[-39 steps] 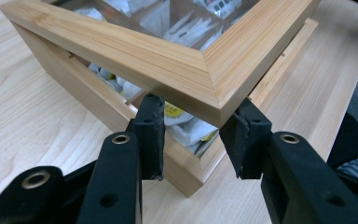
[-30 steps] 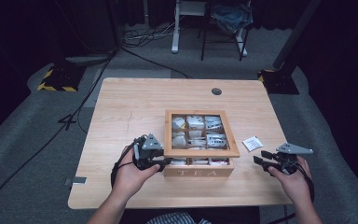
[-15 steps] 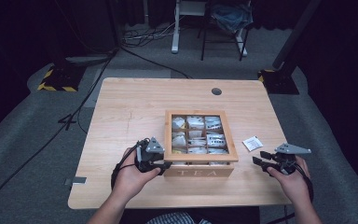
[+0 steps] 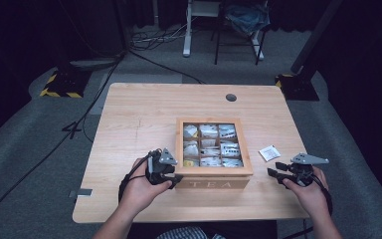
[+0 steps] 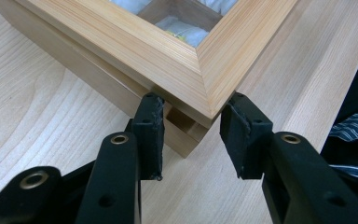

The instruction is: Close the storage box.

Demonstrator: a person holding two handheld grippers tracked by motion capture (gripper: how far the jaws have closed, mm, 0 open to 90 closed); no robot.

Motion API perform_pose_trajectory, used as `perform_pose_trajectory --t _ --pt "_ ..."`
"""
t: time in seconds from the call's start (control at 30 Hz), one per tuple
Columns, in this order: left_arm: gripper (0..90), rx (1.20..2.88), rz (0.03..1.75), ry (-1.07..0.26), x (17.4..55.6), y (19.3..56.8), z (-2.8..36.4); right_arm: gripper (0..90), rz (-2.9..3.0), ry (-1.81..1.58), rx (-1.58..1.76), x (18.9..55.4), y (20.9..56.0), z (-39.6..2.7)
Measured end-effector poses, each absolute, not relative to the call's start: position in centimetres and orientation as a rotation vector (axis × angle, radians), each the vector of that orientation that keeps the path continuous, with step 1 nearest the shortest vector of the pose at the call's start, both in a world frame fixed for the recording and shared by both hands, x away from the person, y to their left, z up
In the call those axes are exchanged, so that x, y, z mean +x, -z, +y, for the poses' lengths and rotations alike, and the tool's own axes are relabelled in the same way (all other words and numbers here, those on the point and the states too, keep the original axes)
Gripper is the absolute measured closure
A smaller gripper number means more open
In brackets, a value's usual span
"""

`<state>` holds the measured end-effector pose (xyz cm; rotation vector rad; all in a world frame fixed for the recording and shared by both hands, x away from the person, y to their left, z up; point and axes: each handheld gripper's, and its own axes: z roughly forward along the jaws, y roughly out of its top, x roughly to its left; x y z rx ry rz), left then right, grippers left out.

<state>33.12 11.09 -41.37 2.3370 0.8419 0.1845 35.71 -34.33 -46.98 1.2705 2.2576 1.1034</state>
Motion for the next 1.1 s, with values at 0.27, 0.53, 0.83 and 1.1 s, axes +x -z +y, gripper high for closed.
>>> perform_pose_trajectory --t 0.27,0.53,0.83,1.1 --pt "60.5 2.364 0.841 -0.186 33.2 41.6 10.9 51.6 2.266 -1.1 1.267 35.7 47.1 -34.2" --pt "59.1 2.392 0.851 -0.19 33.1 41.8 10.7 51.3 2.275 -1.096 1.271 35.7 47.2 -34.1" --pt "53.8 2.41 0.861 -0.192 33.1 41.9 10.5 50.9 2.277 -1.095 1.267 35.7 47.2 -34.1" --pt "41.3 2.308 0.844 -0.201 32.7 40.6 11.9 50.5 2.271 -1.098 1.267 35.8 47.1 -34.3"
